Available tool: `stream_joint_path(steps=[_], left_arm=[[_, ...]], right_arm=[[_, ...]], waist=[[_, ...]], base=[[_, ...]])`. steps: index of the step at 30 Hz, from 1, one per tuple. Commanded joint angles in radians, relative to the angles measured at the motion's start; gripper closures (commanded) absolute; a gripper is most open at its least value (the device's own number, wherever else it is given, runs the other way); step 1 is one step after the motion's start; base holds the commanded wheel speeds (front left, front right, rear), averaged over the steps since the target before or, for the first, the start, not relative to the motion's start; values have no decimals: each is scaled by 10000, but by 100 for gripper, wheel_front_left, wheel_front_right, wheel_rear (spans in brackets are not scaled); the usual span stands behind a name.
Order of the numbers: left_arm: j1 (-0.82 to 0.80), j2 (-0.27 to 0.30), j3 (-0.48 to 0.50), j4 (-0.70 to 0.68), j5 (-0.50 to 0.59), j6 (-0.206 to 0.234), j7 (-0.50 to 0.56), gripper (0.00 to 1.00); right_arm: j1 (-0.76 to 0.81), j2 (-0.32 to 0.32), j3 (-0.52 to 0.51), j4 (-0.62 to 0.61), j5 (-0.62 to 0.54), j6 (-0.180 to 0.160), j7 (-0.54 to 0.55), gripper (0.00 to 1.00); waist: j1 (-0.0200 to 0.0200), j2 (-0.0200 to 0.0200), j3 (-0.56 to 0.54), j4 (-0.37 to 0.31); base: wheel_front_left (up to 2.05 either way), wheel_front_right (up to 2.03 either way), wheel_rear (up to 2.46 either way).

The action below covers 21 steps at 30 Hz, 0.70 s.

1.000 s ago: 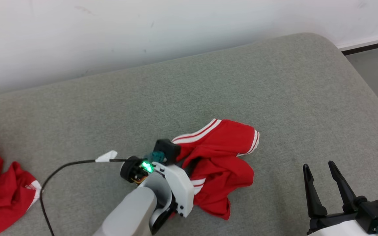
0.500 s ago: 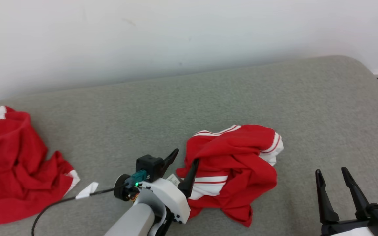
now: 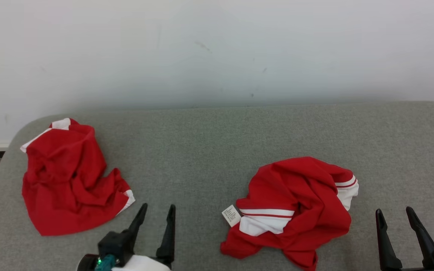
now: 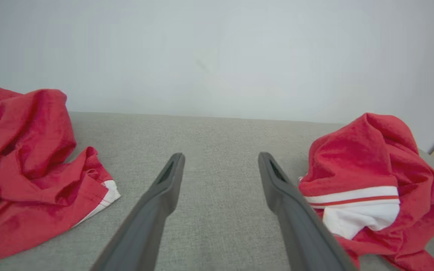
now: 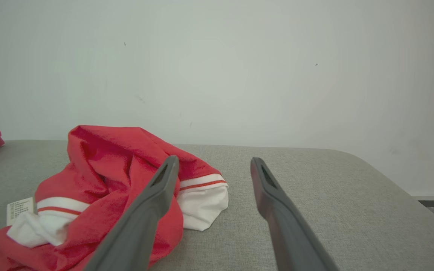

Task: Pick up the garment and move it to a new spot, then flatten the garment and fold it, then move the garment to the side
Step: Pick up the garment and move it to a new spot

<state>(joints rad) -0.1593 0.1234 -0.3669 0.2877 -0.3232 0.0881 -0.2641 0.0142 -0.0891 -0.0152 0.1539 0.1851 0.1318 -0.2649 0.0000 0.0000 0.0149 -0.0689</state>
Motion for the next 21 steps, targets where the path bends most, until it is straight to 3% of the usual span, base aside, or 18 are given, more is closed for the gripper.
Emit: stream_joint_path(steps=[1,11,21], left_arm=[[251,68,155,-210,214,1,-4,0],[1663,-232,1558,-1224,1243,-356,-5,0],[2052,-523,2274,-1616,1906,-838,-5,0]], right_arm=[[166,-47,-51,23,-7,-20,8,0],[426,-4,-208,370,-169,-20,8,0],[496,111,-273,730,-161,-20,8,0]], waist=[[0,0,-90,104],[0,0,-243,359],[0,0,-273,462]], base=[[0,0,0],[0,0,0],[0,0,0]])
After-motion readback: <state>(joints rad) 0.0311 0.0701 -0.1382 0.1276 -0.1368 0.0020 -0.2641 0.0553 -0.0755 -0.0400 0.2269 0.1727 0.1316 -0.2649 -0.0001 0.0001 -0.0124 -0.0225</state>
